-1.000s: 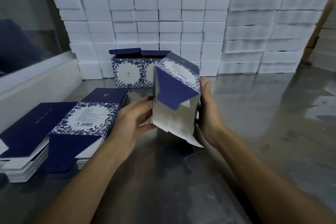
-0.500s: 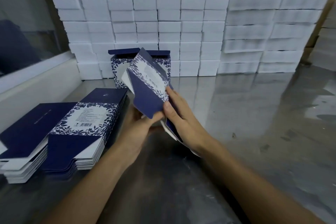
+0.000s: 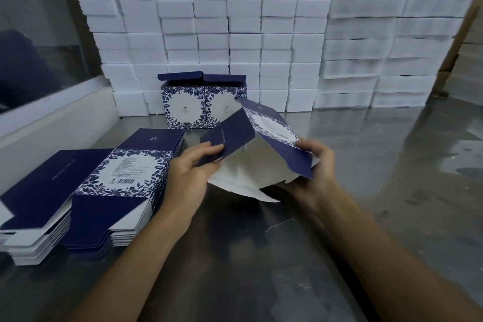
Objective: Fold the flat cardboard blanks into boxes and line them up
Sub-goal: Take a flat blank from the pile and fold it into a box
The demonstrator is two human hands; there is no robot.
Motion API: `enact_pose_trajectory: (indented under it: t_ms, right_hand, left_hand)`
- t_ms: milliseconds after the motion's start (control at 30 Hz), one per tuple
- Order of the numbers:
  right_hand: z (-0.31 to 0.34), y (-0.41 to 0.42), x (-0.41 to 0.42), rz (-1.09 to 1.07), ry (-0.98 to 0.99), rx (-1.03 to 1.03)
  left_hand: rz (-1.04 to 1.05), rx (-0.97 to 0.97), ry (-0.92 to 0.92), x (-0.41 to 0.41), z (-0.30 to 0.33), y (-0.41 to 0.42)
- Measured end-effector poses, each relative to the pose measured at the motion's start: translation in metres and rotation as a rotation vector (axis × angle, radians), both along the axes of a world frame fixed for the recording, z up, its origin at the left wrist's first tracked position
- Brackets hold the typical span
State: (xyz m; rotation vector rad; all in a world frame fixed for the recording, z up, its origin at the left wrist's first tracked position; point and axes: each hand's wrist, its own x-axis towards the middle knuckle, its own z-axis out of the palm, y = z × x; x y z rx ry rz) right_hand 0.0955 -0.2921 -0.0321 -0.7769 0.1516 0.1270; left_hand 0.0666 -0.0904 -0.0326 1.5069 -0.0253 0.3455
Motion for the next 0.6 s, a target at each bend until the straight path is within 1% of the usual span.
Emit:
enact_pose_trajectory:
  t_ms: [67, 233, 300, 367, 467, 533, 600]
  right_hand:
    - [-0.002, -0.009, 0.002, -0.028, 0.034, 0.029]
    - [-0.003, -0.017, 0.004, -0.098, -0.019, 0.133]
    - [-0.001, -0.016, 0.006, -0.086, -0.029, 0.091]
    - [0.003, -0.01, 0.007, -0.092, -0.05, -0.035]
    - [0.01, 0.005, 0.0, -0.088, -0.149, -0.37]
    - [0.009, 0.013, -0.006, -0.057, -0.299, -0.587]
    - [0.005, 0.018, -0.009, -0.044, -0.472, -0.733]
  left_hand:
    - [-0.002, 0.014, 0.01, -0.001, 0.002, 0.002]
    - [-0.033, 0.109, 0.012, -0.003, 0.002, 0.002]
    - [-0.053, 0.124, -0.029, -0.005, 0.001, -0.002]
    - [-0.041, 0.209, -0.077, -0.005, -0.001, -0.004]
    - [0.065, 0.407, -0.139, -0.004, -0.005, -0.004]
    - [0.124, 0.523, -0.186, -0.003, -0.008, -0.003]
    - [0.168, 0.554, -0.201, -0.002, -0.008, -0.001]
